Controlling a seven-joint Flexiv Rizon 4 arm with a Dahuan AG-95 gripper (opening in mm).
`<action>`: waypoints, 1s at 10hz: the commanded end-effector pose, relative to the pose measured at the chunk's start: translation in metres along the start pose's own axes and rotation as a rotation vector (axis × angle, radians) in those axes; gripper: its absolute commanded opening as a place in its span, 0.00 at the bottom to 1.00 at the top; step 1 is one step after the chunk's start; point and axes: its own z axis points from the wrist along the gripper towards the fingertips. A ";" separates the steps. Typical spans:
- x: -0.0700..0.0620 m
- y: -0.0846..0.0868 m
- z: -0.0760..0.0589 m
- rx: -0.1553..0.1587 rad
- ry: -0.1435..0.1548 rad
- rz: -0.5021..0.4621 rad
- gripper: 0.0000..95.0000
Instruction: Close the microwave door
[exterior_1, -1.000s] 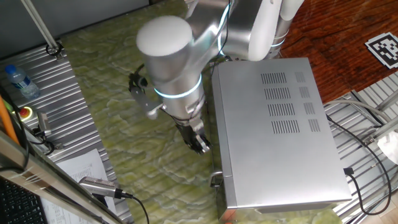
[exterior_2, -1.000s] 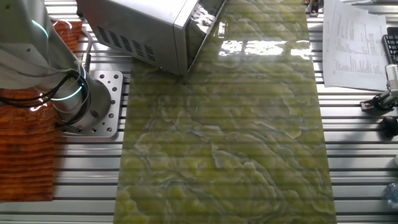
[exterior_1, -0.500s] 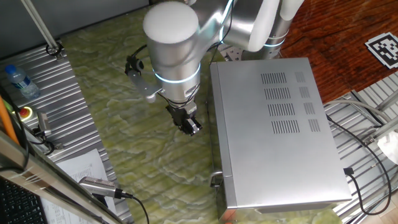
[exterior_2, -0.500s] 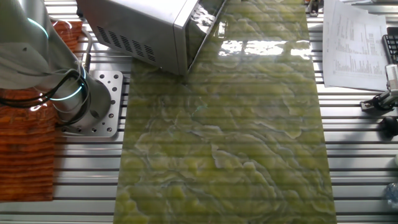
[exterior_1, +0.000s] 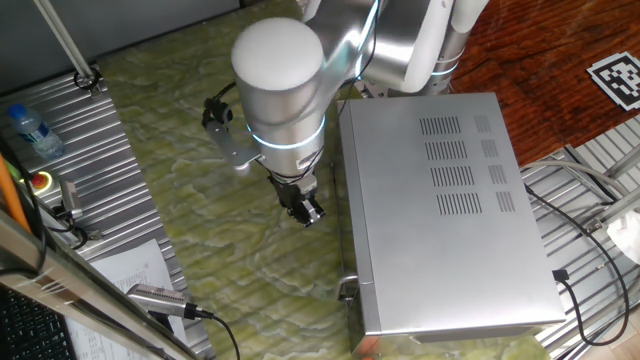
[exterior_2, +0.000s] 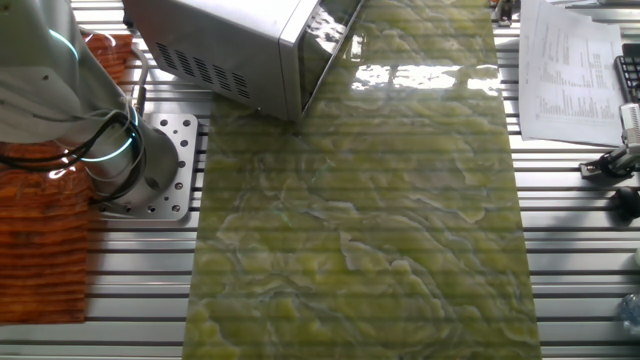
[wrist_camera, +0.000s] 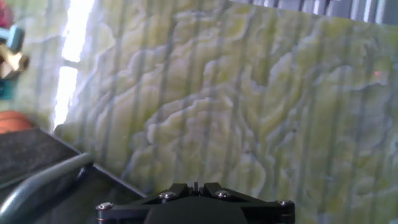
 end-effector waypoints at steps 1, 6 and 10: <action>-0.001 -0.001 0.000 -0.035 0.000 0.161 0.00; 0.001 -0.017 -0.006 -0.021 0.030 0.096 0.00; -0.010 -0.087 -0.010 0.002 0.037 0.054 0.00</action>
